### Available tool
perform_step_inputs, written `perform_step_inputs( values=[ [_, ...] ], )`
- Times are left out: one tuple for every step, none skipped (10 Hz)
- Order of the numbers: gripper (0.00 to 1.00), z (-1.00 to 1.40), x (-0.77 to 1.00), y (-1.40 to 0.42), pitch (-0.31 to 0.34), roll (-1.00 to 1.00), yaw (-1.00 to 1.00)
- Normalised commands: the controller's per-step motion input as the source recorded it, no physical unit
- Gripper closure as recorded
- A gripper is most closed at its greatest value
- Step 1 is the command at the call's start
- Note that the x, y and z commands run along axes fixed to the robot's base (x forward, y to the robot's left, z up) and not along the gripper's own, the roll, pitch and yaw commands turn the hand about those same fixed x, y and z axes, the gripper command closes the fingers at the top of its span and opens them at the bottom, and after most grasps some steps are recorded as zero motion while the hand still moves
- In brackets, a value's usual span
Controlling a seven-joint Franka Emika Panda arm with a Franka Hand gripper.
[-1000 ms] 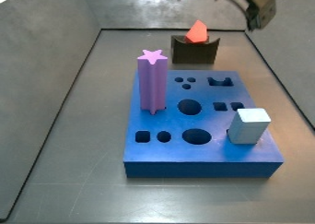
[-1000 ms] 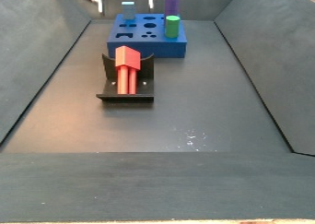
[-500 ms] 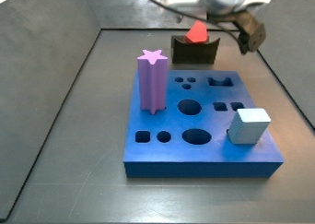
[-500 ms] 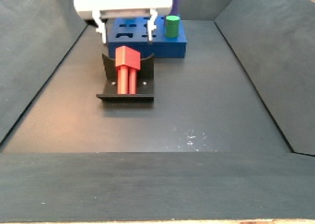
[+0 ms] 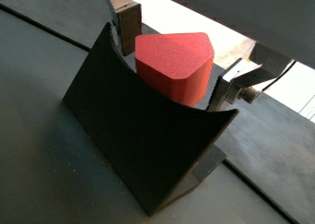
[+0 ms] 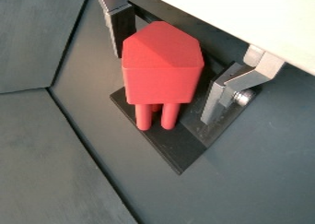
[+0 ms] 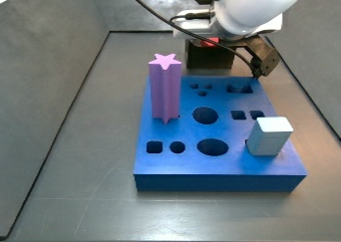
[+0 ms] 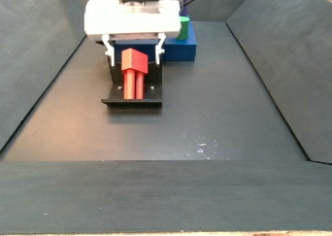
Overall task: Pick up the 3 prong object. Move up. Place the 3 prong object on the fixture. Regrasp the 3 prong object. Move to above the board. Insert the 3 prong object.
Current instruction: Regrasp the 3 prong object, then move to above the board.
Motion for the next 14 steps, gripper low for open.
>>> perform_step_inputs(
  values=[
    [0.00,-0.30,0.06,0.00,0.044,0.07,-0.03],
    [0.00,-0.30,0.05,0.00,0.047,0.08,-0.03],
    [0.00,-0.30,0.05,0.00,0.048,0.08,-0.03],
    [0.00,-0.30,0.05,0.00,0.048,0.08,-0.02],
    [0.00,-0.30,0.05,0.00,0.048,0.08,-0.02],
    [1.00,0.00,0.00,0.00,0.000,0.00,0.00],
    [1.00,1.00,-0.08,-0.07,-0.437,-0.08,0.02],
    [1.00,1.00,-0.08,-0.07,-0.429,-0.08,0.00],
    [1.00,1.00,-0.10,-0.06,-0.393,-0.08,-0.08],
    [1.00,1.00,-0.09,-0.05,-0.350,-0.09,-0.15],
    [1.00,1.00,-0.10,-0.05,-0.277,-0.10,-0.21],
    [1.00,1.00,-0.10,-0.04,-0.216,-0.11,-0.24],
    [1.00,1.00,-0.11,-0.04,-0.147,-0.11,-0.26],
    [1.00,1.00,-0.10,-0.03,-0.081,-0.11,-0.28]
  ],
)
